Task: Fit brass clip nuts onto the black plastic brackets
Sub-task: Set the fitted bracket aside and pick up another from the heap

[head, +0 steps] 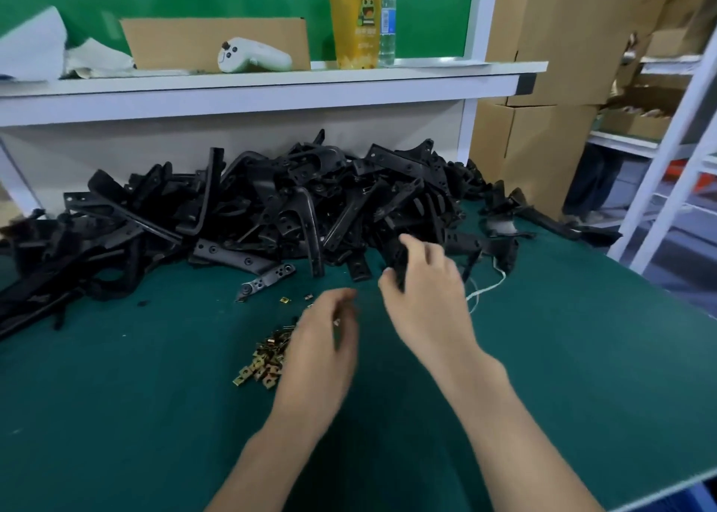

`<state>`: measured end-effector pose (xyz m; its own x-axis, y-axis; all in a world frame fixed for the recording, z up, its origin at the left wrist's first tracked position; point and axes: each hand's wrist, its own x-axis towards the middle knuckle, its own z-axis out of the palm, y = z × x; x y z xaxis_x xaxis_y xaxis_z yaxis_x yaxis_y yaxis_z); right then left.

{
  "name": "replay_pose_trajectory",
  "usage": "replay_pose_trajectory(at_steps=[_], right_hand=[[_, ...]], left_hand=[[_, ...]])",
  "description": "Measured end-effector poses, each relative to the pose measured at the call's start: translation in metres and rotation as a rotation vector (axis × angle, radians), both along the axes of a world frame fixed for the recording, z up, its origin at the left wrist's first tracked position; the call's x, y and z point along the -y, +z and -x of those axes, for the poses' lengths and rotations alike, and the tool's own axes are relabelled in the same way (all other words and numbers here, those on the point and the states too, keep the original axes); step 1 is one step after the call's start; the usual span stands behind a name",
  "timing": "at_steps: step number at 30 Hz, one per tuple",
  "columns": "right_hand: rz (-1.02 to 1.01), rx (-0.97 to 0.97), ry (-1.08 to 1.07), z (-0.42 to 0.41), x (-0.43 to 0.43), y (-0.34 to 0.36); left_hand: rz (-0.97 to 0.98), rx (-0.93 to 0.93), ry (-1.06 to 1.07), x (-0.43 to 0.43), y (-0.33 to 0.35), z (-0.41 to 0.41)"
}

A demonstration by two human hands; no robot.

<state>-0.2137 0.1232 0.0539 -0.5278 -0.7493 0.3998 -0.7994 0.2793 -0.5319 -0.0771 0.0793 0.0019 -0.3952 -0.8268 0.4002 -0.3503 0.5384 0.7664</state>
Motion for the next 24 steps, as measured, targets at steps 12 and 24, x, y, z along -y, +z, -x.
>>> replay_pose_trajectory(at_steps=[12, 24], right_hand=[[-0.206, -0.061, 0.313, -0.047, 0.06, -0.079], [-0.007, 0.361, 0.292, -0.043, 0.111, -0.054]], left_hand=[[0.067, 0.706, 0.247, 0.033, -0.026, -0.058], [0.162, 0.55, 0.158, 0.044, -0.023, -0.058]])
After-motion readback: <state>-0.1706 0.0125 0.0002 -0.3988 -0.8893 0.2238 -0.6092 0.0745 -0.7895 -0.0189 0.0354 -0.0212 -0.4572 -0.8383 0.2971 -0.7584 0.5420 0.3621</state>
